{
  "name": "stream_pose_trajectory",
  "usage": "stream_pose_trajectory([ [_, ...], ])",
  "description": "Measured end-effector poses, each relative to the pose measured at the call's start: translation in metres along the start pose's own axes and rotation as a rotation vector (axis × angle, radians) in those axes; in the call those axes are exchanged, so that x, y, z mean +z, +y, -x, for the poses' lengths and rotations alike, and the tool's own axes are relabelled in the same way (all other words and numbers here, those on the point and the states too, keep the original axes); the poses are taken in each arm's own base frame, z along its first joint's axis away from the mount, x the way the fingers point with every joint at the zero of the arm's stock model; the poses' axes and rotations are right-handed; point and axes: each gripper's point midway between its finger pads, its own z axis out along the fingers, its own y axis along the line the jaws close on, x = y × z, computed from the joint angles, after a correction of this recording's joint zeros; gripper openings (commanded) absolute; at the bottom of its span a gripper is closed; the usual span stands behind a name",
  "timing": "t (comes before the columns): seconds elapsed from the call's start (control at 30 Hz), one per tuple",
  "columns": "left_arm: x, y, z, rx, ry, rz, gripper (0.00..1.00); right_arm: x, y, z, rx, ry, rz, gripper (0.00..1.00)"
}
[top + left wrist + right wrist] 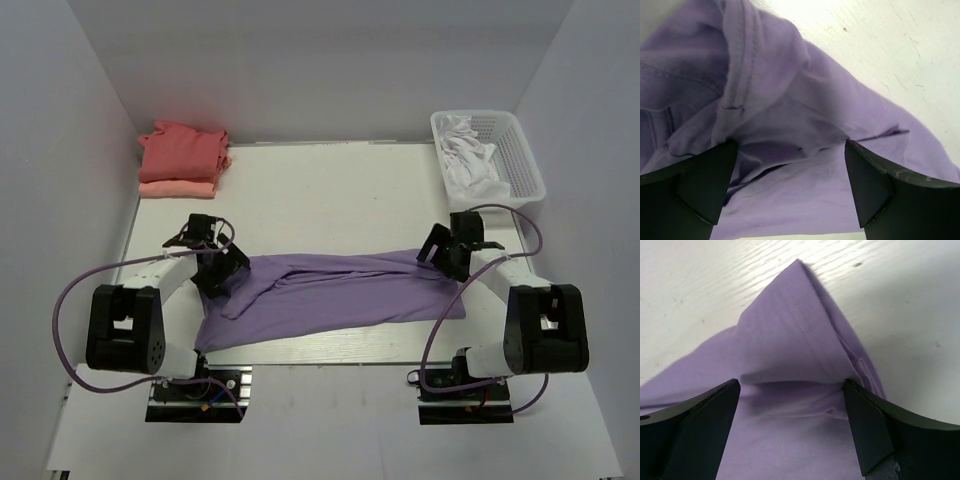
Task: Fold and stack the t-shirts
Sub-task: Fold the other side of the tshirt into a rectangle
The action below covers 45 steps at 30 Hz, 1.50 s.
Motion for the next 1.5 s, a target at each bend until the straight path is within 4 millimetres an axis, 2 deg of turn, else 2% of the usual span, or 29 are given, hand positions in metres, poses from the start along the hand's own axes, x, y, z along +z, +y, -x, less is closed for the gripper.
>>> stream_pose_trajectory([
  [0.17, 0.001, -0.001, 0.002, -0.001, 0.025, 0.038, 1.0, -0.005, -0.016, 0.009, 0.051, -0.023, -0.037, 0.9],
  [0.3, 0.001, 0.002, 0.006, 0.011, 0.009, 0.057, 1.0, -0.021, -0.022, 0.022, 0.041, -0.06, -0.058, 0.9],
  [0.43, -0.001, 0.004, 0.013, 0.049, -0.016, 0.074, 1.0, -0.049, -0.002, 0.059, 0.012, -0.175, 0.014, 0.9],
  [0.53, -0.008, -0.005, 0.021, 0.084, -0.035, 0.056, 1.0, -0.069, 0.019, 0.072, -0.018, -0.235, 0.118, 0.9],
  [0.67, -0.025, -0.036, 0.035, 0.139, -0.061, -0.046, 1.0, -0.071, 0.044, 0.06, -0.073, -0.211, 0.246, 0.9],
  [0.77, -0.037, -0.06, 0.042, 0.19, -0.075, -0.15, 1.0, -0.058, 0.049, 0.03, -0.099, -0.123, 0.294, 0.9],
  [0.87, -0.041, -0.076, 0.038, 0.236, -0.052, -0.215, 1.0, -0.041, 0.045, 0.004, -0.102, -0.024, 0.287, 0.9],
  [1.0, -0.03, -0.094, 0.033, 0.294, -0.012, -0.241, 0.98, -0.029, 0.041, -0.015, -0.091, 0.044, 0.277, 0.9],
  [1.03, -0.024, -0.095, 0.03, 0.307, 0.001, -0.237, 0.94, -0.028, 0.039, -0.018, -0.088, 0.052, 0.275, 0.9],
  [1.2, -0.001, -0.092, 0.011, 0.372, 0.07, -0.204, 0.89, -0.028, 0.04, -0.019, -0.08, 0.054, 0.277, 0.9],
  [1.33, 0.005, -0.095, 0.003, 0.416, 0.083, -0.208, 0.8, -0.025, 0.039, -0.02, -0.073, 0.063, 0.271, 0.9],
  [1.43, 0.006, -0.099, -0.003, 0.442, 0.096, -0.223, 0.69, -0.022, 0.038, -0.022, -0.069, 0.073, 0.264, 0.9],
  [1.47, 0.006, -0.101, -0.004, 0.451, 0.095, -0.235, 0.58, -0.021, 0.037, -0.023, -0.069, 0.077, 0.261, 0.9],
  [1.5, 0.006, -0.103, -0.005, 0.451, 0.097, -0.244, 0.53, -0.021, 0.037, -0.024, -0.068, 0.08, 0.259, 0.9],
])
